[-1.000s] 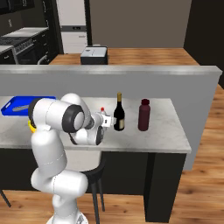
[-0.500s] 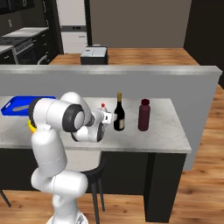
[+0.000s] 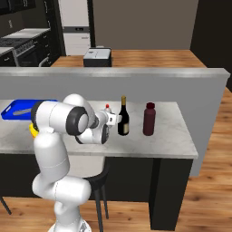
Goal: Place the drinks on the dining counter in a tight cluster.
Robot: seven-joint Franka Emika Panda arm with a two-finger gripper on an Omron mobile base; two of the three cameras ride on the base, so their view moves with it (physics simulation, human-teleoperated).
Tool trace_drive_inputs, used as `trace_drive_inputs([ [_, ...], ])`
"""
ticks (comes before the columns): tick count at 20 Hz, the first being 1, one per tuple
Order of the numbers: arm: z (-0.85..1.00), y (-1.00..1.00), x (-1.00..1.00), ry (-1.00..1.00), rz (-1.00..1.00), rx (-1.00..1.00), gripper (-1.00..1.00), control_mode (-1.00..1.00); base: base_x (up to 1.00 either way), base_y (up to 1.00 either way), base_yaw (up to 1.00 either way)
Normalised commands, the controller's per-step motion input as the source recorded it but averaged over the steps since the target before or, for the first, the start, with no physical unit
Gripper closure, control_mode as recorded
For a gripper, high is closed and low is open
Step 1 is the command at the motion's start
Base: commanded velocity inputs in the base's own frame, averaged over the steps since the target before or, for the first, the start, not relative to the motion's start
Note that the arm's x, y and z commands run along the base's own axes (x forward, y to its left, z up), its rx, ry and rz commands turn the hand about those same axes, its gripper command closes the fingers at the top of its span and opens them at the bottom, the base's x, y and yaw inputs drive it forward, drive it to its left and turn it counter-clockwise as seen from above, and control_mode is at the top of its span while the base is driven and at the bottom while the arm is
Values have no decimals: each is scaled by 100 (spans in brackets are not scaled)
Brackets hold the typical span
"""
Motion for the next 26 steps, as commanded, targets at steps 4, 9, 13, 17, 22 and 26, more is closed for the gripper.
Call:
trace_drive_inputs([
  [4,-11,0,0,0,0,0,100,-100,0,0,0],
  [9,-2,0,-7,0,0,0,100,-100,0,0,0],
  [13,0,0,-8,0,0,0,100,-100,0,0,0],
  [17,-12,0,-9,8,0,0,100,-100,0,0,0],
  [22,-20,0,0,5,0,0,100,-100,0,0,0],
  [26,-29,0,0,2,0,0,100,-100,0,0,0],
])
